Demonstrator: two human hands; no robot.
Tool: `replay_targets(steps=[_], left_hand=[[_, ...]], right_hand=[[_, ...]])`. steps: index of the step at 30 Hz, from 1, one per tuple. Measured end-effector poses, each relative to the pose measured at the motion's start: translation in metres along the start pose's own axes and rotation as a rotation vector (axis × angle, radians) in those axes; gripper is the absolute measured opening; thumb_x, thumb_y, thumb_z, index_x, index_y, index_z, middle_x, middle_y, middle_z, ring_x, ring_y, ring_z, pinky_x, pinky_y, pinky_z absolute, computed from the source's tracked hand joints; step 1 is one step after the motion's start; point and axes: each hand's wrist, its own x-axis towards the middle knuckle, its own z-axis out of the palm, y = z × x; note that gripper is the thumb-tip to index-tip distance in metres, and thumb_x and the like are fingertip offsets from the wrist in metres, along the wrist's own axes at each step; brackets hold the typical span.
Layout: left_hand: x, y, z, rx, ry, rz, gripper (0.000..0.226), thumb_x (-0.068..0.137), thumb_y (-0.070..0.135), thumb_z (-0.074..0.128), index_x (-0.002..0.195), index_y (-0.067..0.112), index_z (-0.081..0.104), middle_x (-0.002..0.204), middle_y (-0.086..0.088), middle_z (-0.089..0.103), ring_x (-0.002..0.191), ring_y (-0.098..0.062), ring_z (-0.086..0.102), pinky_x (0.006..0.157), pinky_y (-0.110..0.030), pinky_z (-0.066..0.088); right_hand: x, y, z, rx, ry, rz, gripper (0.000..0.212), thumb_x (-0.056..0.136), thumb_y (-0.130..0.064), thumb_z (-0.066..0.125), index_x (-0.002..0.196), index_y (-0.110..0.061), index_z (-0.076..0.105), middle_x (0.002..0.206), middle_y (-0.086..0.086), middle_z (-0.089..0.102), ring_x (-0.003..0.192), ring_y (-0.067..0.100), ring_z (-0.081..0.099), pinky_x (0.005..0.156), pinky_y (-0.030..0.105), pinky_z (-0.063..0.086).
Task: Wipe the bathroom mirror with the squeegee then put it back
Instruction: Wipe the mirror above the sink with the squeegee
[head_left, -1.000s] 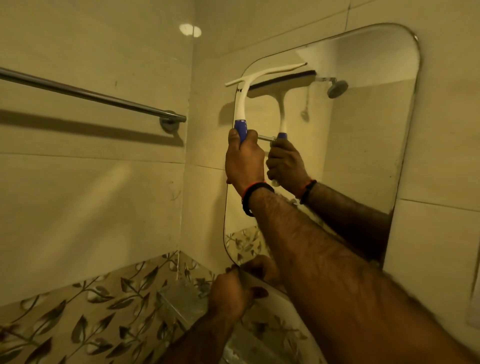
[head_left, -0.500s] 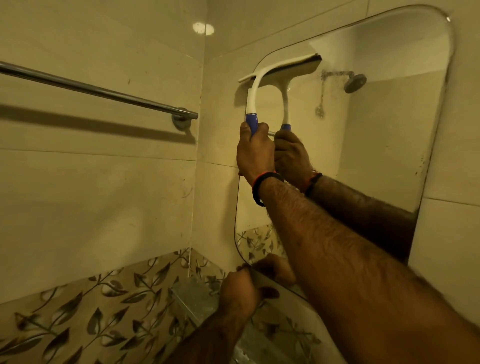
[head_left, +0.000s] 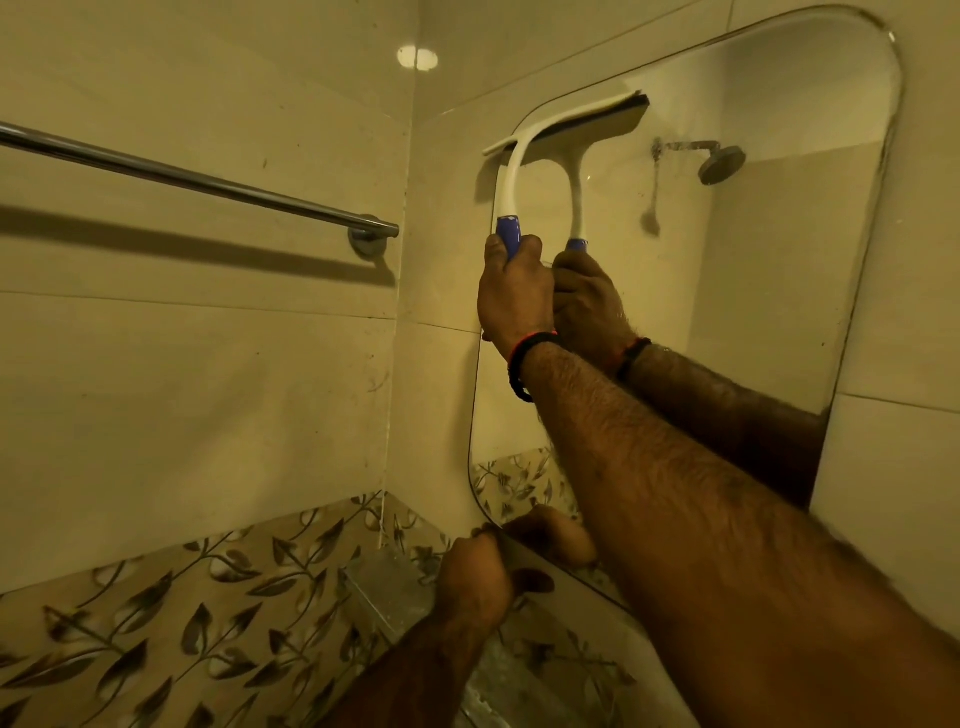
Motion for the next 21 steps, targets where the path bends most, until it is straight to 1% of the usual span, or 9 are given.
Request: replay_targets(steps=[4,7,10,11,13,15,17,19,21], left_hand=[[0.001,-0.002,0.003,0.030,0.031,-0.037,0.066,0.063,0.053,0.081,0.118,0.025,0.060,0.111,0.007,0.067,0.101,-0.014,0.063,0.088,-0.030,0.053],[-0.001,-0.002,0.003,0.056,0.049,-0.006,0.060,0.065,0.053,0.080,0.116,0.027,0.061,0.108,0.010,0.066,0.093,-0.010,0.062,0.083,-0.024,0.053],[-0.003,-0.005,0.003,0.077,0.077,0.050,0.048,0.068,0.051,0.076,0.108,0.028,0.061,0.086,0.021,0.057,0.075,-0.002,0.056,0.056,-0.005,0.037],[-0.004,-0.006,0.003,0.062,0.092,0.056,0.040,0.071,0.047,0.075,0.103,0.028,0.060,0.078,0.022,0.054,0.072,-0.002,0.055,0.049,-0.004,0.033],[-0.006,-0.008,0.003,0.069,0.121,0.079,0.031,0.079,0.037,0.071,0.104,0.023,0.059,0.081,0.019,0.059,0.074,-0.009,0.058,0.054,-0.006,0.036],[-0.009,-0.009,0.002,0.090,0.142,0.079,0.031,0.084,0.027,0.065,0.110,0.011,0.061,0.098,-0.003,0.069,0.083,-0.021,0.063,0.068,-0.023,0.049],[-0.010,-0.015,0.002,0.039,0.105,0.060,0.029,0.088,0.019,0.062,0.113,0.006,0.062,0.106,-0.012,0.069,0.095,-0.029,0.066,0.080,-0.032,0.052],[-0.013,-0.021,0.000,-0.027,0.082,0.048,0.026,0.089,0.015,0.060,0.113,0.005,0.063,0.107,-0.014,0.069,0.097,-0.030,0.066,0.081,-0.028,0.055],[-0.013,-0.030,-0.004,-0.064,0.102,0.045,0.016,0.088,0.011,0.062,0.103,0.006,0.067,0.099,-0.013,0.070,0.086,-0.025,0.066,0.068,-0.011,0.052]], right_hand=[[-0.016,0.008,-0.002,0.027,-0.025,0.026,0.035,0.100,-0.040,0.039,0.120,-0.012,0.041,0.082,0.003,0.056,0.061,0.014,0.055,0.055,0.034,0.055],[-0.035,0.021,-0.003,0.036,-0.041,0.027,0.032,0.100,-0.040,0.039,0.117,-0.013,0.041,0.075,-0.002,0.053,0.059,0.015,0.055,0.055,0.036,0.057],[-0.057,0.039,-0.003,0.027,-0.066,0.053,0.030,0.100,-0.042,0.039,0.113,-0.015,0.042,0.073,-0.003,0.053,0.056,0.013,0.053,0.048,0.030,0.049],[-0.065,0.045,-0.002,0.017,-0.071,0.062,0.030,0.100,-0.042,0.039,0.113,-0.016,0.042,0.072,-0.003,0.053,0.055,0.011,0.052,0.047,0.028,0.046],[-0.080,0.055,-0.002,-0.006,-0.080,0.074,0.030,0.100,-0.043,0.038,0.112,-0.016,0.042,0.072,-0.004,0.052,0.055,0.011,0.051,0.047,0.027,0.042],[-0.094,0.062,-0.001,-0.023,-0.096,0.092,0.029,0.099,-0.044,0.038,0.111,-0.017,0.041,0.072,-0.003,0.053,0.055,0.012,0.052,0.048,0.028,0.041],[-0.108,0.069,-0.001,-0.026,-0.112,0.120,0.029,0.099,-0.044,0.038,0.111,-0.017,0.041,0.075,-0.001,0.055,0.057,0.013,0.052,0.048,0.028,0.041],[-0.123,0.076,-0.001,-0.036,-0.126,0.142,0.030,0.099,-0.045,0.037,0.113,-0.018,0.041,0.079,0.002,0.057,0.059,0.015,0.054,0.049,0.029,0.043],[-0.137,0.084,-0.001,-0.060,-0.140,0.159,0.031,0.099,-0.046,0.037,0.114,-0.019,0.040,0.081,0.002,0.058,0.061,0.015,0.055,0.049,0.028,0.043]])
